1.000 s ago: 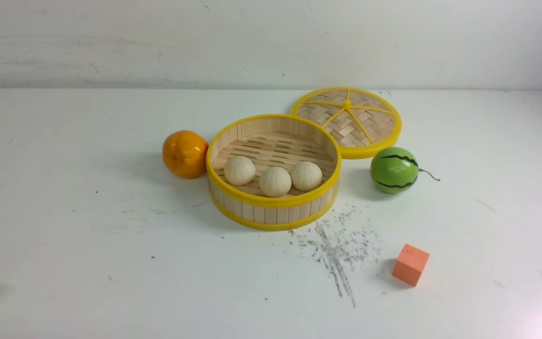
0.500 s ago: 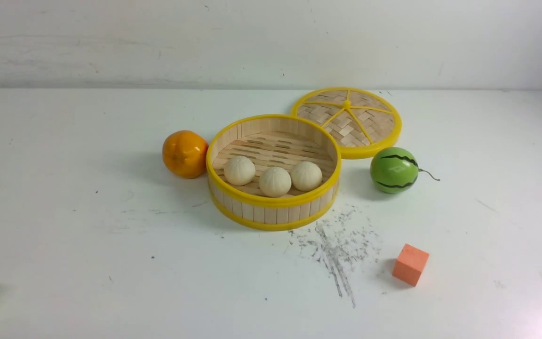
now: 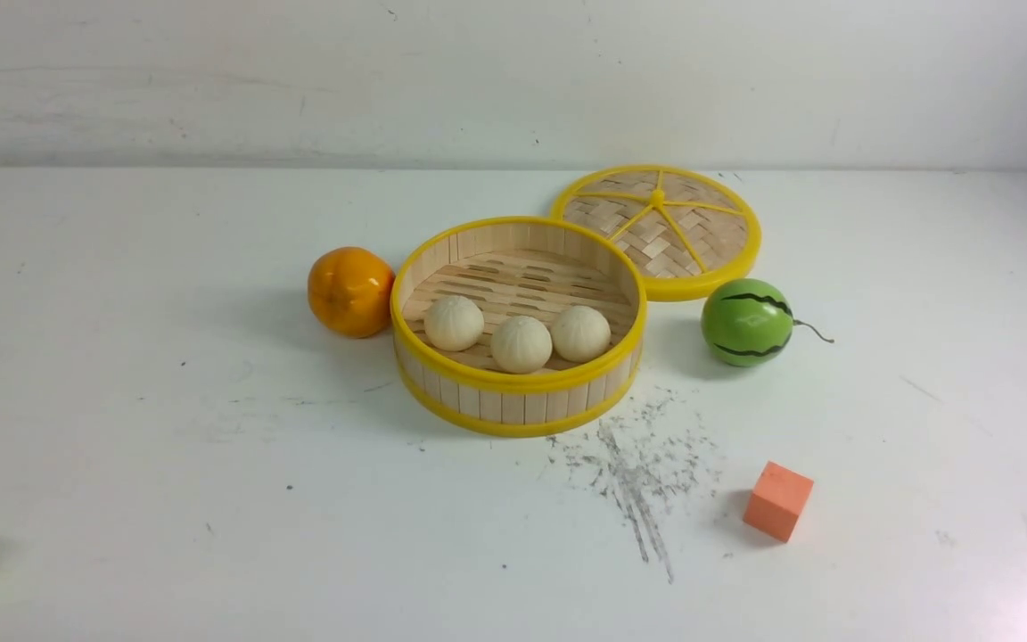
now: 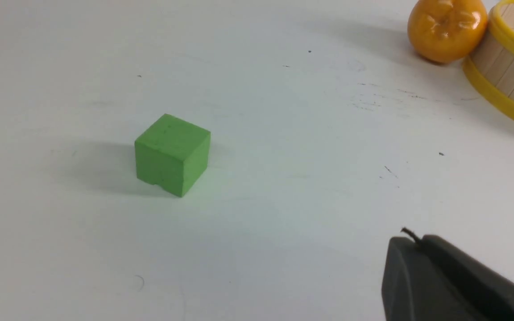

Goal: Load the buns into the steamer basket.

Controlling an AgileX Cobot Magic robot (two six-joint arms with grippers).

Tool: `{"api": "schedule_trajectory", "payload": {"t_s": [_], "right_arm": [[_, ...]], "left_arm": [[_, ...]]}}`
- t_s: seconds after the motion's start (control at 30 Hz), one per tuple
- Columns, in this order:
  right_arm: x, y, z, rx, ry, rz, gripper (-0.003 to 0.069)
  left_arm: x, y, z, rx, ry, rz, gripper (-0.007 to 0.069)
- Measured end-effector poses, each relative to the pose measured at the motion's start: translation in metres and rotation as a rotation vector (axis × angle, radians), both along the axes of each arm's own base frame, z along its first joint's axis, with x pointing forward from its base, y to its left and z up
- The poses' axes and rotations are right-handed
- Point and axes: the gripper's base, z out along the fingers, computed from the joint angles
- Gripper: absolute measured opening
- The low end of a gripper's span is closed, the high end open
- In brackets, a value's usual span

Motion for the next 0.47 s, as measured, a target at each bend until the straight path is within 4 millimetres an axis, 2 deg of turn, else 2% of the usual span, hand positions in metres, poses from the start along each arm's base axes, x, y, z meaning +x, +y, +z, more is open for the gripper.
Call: {"api": "schedule_trajectory", "payload": {"t_s": [0.47], "right_arm": [[0.0000, 0.0000, 0.0000, 0.000, 0.000, 0.000, 0.0167]], "left_arm": [[0.0000, 0.0000, 0.0000, 0.000, 0.000, 0.000, 0.0020]]}}
